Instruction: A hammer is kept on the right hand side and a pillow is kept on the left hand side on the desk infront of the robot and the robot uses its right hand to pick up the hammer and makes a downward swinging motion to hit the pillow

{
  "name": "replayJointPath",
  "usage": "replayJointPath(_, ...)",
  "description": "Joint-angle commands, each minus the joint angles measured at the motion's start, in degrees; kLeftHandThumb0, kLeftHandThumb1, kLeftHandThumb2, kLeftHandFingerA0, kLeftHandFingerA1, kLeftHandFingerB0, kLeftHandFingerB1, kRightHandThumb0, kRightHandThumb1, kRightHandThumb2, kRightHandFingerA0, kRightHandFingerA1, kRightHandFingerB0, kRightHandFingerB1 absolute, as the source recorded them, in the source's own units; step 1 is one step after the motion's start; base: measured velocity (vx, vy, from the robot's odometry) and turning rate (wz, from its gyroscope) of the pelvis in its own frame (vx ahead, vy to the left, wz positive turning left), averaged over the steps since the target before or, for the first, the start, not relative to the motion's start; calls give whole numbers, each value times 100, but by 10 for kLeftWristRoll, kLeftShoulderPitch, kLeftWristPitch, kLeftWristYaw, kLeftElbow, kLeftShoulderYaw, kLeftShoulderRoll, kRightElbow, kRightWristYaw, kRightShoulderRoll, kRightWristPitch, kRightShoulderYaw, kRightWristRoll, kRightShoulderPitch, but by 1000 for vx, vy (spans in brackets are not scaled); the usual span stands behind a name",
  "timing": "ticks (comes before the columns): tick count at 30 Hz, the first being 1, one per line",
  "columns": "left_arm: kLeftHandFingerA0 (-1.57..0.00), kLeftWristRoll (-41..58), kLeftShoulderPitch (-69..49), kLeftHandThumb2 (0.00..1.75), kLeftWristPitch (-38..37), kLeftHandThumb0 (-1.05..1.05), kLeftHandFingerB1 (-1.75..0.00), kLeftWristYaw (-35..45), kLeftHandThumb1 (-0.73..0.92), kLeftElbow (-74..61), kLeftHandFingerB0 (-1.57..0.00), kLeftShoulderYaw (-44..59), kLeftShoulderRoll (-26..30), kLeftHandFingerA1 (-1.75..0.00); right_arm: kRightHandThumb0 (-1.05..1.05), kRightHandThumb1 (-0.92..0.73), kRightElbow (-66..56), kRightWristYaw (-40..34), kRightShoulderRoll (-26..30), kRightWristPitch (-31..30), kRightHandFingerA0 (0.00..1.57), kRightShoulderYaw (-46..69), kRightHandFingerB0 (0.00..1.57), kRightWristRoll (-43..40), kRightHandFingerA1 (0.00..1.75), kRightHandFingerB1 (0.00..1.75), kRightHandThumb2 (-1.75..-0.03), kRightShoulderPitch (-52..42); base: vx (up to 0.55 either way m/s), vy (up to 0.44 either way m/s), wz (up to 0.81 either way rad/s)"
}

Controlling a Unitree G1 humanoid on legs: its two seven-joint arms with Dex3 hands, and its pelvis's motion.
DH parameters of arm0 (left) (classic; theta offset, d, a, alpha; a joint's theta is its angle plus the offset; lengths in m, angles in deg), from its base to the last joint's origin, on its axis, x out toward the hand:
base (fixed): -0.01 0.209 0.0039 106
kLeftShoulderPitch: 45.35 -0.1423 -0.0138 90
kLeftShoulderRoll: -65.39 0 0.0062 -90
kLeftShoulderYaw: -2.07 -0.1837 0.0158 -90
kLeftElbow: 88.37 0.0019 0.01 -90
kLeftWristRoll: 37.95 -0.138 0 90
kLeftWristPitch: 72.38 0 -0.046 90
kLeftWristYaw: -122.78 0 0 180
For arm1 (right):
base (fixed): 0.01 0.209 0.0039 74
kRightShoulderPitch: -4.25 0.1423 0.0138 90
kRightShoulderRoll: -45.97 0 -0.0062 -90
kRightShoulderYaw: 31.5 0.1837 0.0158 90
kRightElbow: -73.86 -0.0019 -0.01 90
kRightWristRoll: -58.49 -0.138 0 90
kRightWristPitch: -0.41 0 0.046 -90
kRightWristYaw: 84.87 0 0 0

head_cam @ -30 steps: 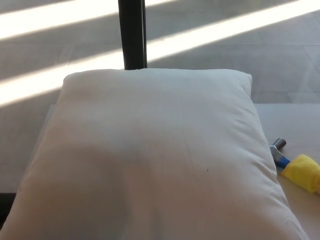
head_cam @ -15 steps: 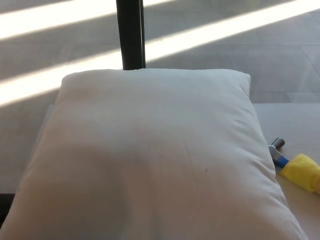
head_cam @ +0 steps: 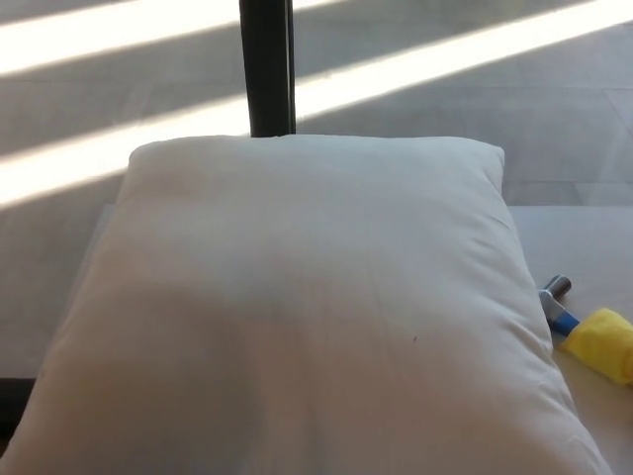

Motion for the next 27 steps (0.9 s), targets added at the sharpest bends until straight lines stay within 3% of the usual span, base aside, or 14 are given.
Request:
replayJointPath(1,-50,10,-7,63,-2,-60,-43,1,76,-10,-46,-4,2,-52,-67,-67,20,57,44,86,21,-85,30,68,56,32,-60,-37,0,0,0)
replayJointPath(3,-52,10,-7,63,-2,-59,-44,1,76,-11,-48,-4,2,-53,-65,-66,58,62,52,143,24,-114,32,88,54,31,-60,-43,0,0,0)
replayJointPath(9,-50,9,-9,63,-8,-58,-44,4,77,-8,-46,-5,1,-52,-63,-67,178,46,102,207,27,-172,39,152,51,33,-61,-6,0,0,0)
replayJointPath(10,-51,11,-7,63,-7,-58,-43,4,77,-6,-46,-4,2,-53,-66,-54,191,44,108,211,22,-178,31,157,55,47,-88,-1,0,0,0)
replayJointPath(14,-52,11,-7,63,-6,-59,-44,2,76,-6,-47,-4,1,-55,-68,-54,213,44,122,223,22,-190,36,160,57,49,-89,8,0,0,0)
replayJointPath(15,-51,13,-6,63,-4,-59,-44,3,76,-4,-47,-2,2,-55,-67,-54,222,45,128,225,23,-197,38,163,58,49,-89,11,0,0,0)
replayJointPath(16,-52,8,-6,63,-7,-60,-43,1,77,-4,-47,-7,3,-54,-68,-67,229,48,132,229,24,-199,46,161,53,35,-60,14,0,0,0)
replayJointPath(27,-51,5,-10,63,-14,-59,-43,6,78,5,-47,-13,4,-50,-55,-62,272,54,155,299,32,-280,49,209,50,37,-59,57,0,0,0)
